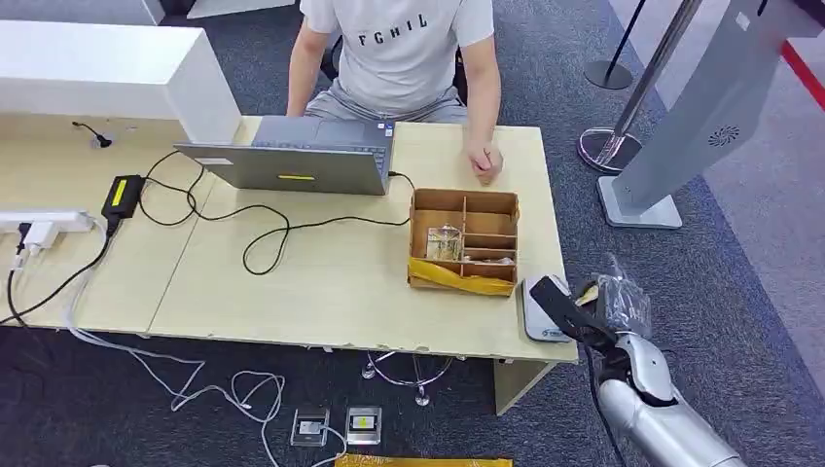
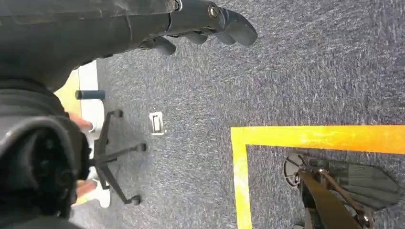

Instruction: Pass the card to the sensor for recognition and then transmit it.

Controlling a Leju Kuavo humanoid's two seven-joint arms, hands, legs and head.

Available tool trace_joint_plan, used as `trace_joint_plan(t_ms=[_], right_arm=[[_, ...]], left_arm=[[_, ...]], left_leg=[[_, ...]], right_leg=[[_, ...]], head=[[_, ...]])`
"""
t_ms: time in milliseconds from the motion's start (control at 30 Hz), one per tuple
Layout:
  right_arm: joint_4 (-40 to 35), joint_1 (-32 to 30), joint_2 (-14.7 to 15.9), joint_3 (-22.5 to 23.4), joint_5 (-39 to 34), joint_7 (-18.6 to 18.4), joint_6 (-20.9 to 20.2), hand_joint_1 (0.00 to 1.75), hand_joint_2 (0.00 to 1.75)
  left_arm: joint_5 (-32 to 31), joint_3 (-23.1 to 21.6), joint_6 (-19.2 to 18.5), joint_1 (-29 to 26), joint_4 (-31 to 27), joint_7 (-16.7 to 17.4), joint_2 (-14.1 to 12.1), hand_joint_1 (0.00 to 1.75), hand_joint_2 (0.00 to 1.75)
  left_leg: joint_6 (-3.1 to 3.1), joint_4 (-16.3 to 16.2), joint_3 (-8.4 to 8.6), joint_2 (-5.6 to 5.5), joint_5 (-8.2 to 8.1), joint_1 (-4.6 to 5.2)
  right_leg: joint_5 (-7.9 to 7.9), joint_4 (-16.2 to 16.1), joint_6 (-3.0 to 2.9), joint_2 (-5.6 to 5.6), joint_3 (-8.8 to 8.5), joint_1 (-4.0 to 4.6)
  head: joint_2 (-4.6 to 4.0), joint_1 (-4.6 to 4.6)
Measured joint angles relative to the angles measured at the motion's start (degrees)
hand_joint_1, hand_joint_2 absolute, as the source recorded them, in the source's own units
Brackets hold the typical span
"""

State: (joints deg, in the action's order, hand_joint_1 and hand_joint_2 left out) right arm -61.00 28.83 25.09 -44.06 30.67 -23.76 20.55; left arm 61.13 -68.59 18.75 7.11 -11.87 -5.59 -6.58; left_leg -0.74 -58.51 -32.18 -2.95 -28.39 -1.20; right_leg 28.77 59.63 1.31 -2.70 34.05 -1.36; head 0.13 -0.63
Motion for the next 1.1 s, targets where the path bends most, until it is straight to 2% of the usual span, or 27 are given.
trace_joint_plan(t_ms=[267,467,867,967,1100], right_arm=[[2.5,-0.8,-1.7,-0.5,0.7,-0.1,0.1,1.75,1.75],[4.2,-0.9,-3.4,-1.4,1.0,0.4,-0.1,1.75,1.75],[6.3,0.1,-4.9,-1.9,1.6,1.5,0.3,1.75,1.75],[6.3,1.1,-4.8,-1.9,3.2,0.1,0.0,1.75,1.75],[3.9,3.9,-3.0,-1.2,7.4,-4.3,-1.1,1.75,1.75]], left_arm=[[-0.1,-0.9,-0.1,0.0,-0.2,1.7,0.0,0.0,0.0],[0.0,-1.0,-0.1,0.0,-0.2,1.9,0.0,0.0,0.0],[0.6,-1.0,0.0,0.0,-0.3,2.3,0.0,0.0,0.0],[0.7,-1.0,0.0,0.0,-0.3,2.8,0.0,0.0,0.0],[0.9,-1.0,-0.1,-0.1,-0.3,2.8,0.0,0.0,0.0]], left_leg=[[-0.01,0.0,0.03,0.08,-0.01,0.0],[-0.02,0.0,0.03,0.06,-0.01,-0.01],[-0.01,0.0,0.04,0.07,-0.01,0.0],[-0.01,0.0,0.04,0.1,0.01,0.0],[0.0,0.0,0.05,0.09,0.02,0.0]], right_leg=[[0.0,0.0,0.0,-0.08,-0.01,0.0],[-0.01,0.0,-0.01,-0.06,-0.01,0.01],[-0.02,0.0,-0.01,-0.06,-0.03,0.0],[-0.06,0.0,-0.04,-0.11,-0.01,0.0],[-0.07,0.0,-0.04,-0.09,-0.01,0.0]], head=[[0.0,0.0],[0.0,0.0],[0.0,0.0],[0.0,0.0],[0.0,-0.02]])
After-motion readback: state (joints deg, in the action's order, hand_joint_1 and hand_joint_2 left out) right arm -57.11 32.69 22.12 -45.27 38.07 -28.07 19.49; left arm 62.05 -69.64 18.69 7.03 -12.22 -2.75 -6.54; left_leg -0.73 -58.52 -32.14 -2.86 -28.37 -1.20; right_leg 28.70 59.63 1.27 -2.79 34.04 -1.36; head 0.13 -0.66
